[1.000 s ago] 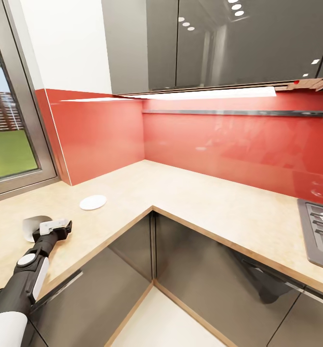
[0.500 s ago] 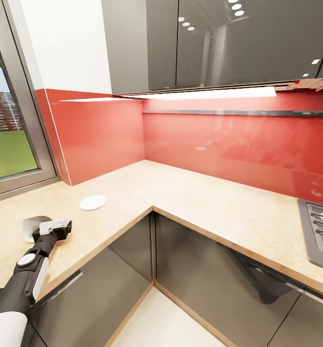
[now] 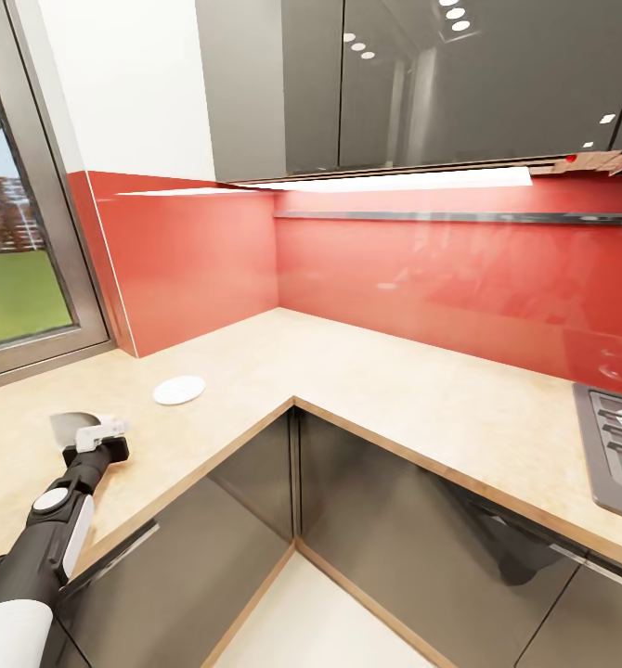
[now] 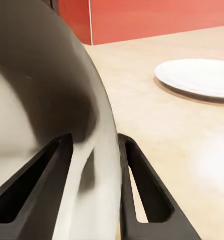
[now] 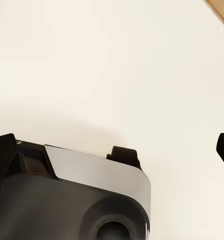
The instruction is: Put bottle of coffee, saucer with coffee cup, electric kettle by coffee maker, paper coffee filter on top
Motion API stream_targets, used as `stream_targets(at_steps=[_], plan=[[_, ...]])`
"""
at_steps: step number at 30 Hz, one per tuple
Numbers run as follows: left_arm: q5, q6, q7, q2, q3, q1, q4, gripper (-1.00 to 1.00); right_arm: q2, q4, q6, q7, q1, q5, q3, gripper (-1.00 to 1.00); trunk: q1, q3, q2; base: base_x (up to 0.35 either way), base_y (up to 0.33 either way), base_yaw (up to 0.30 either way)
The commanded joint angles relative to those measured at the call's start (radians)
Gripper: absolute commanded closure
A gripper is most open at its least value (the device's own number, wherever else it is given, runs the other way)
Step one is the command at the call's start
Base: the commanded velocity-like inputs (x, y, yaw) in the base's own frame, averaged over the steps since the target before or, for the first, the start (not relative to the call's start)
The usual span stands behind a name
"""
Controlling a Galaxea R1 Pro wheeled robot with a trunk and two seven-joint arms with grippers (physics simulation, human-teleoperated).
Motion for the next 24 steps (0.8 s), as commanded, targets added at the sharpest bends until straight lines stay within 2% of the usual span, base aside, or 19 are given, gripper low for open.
stream_targets(at_steps=[1,14,24], plan=[[-0.006,0.004,-0.007,-0.001,0.003,0.000,0.000,1.00,0.000,0.000,-0.003,0.000,-0.001,0.000,0.002,-1.00,0.000,-0.001,0.000,0.000,0.000,0.000],[-0.006,0.004,-0.007,-0.001,0.003,0.000,0.000,1.00,0.000,0.000,-0.003,0.000,0.000,0.000,0.002,-1.00,0.000,-0.001,0.000,0.000,0.000,0.000],[-0.006,0.004,-0.007,-0.001,0.003,0.000,0.000,1.00,0.000,0.000,-0.003,0.000,-0.001,0.000,0.003,-1.00,-0.038,0.030,0.070,0.000,0.000,0.000]])
